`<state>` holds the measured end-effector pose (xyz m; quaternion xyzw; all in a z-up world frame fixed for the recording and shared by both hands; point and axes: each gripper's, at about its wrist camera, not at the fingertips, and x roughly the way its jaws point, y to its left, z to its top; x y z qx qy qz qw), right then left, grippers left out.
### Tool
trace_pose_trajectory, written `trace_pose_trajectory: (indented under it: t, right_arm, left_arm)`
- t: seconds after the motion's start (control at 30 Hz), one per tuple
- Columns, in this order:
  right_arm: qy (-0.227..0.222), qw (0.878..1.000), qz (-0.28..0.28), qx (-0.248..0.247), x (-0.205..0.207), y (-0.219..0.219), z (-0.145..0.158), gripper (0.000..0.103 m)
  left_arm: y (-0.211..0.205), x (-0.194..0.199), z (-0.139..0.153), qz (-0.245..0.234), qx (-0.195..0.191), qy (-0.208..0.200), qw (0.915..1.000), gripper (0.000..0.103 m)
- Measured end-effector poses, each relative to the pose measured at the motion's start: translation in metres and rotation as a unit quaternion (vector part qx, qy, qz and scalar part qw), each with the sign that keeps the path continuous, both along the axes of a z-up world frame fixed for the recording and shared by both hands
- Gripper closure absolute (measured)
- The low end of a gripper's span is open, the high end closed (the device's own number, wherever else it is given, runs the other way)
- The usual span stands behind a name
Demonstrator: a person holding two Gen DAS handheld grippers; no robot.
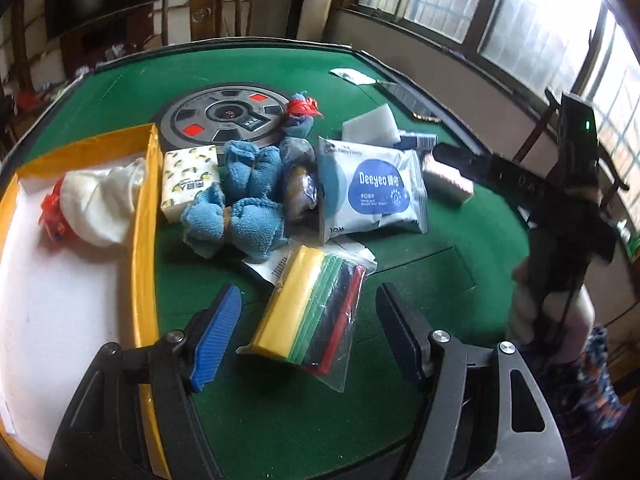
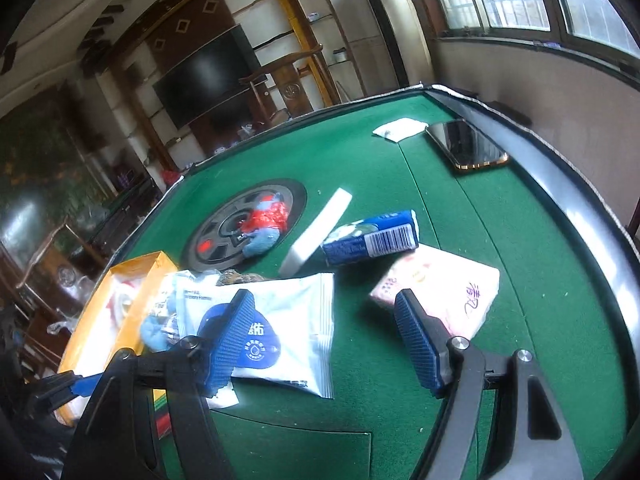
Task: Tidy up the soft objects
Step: 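Place the striped sponge bag in the box with the left gripper while the right places a blue towel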
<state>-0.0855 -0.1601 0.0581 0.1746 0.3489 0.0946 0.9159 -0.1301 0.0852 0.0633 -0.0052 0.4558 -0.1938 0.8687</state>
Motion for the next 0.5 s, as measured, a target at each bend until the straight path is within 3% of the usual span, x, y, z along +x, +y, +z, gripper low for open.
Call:
trace_pose_trajectory:
  t: [0.23,0.4,0.47,0.5]
  right_arm:
    - [0.005,1.000,0.009,0.019,0.000,-0.004,-0.006,0.034]
    - [0.013,1.000,0.006,0.018,0.002,-0.003,-0.009,0.034]
    - [0.010,1.000,-0.001,0.016,-0.001,-0.004,-0.008,0.034]
    - [0.007,1.000,-0.006,0.015,-0.003,-0.005,-0.007,0.034]
  left_arm:
    - [-0.016,0.011,-0.020,-0.005,0.038,0.011,0.9992,0.034]
    - [-0.021,0.014,-0.035,-0.001,0.029,0.029,0.9992,0.034]
    - [-0.024,0.011,-0.039,-0.001,0.030,0.023,0.9993,0.055]
    - [-0.025,0.009,-0.041,-0.004,0.029,0.021,0.9994,0.059]
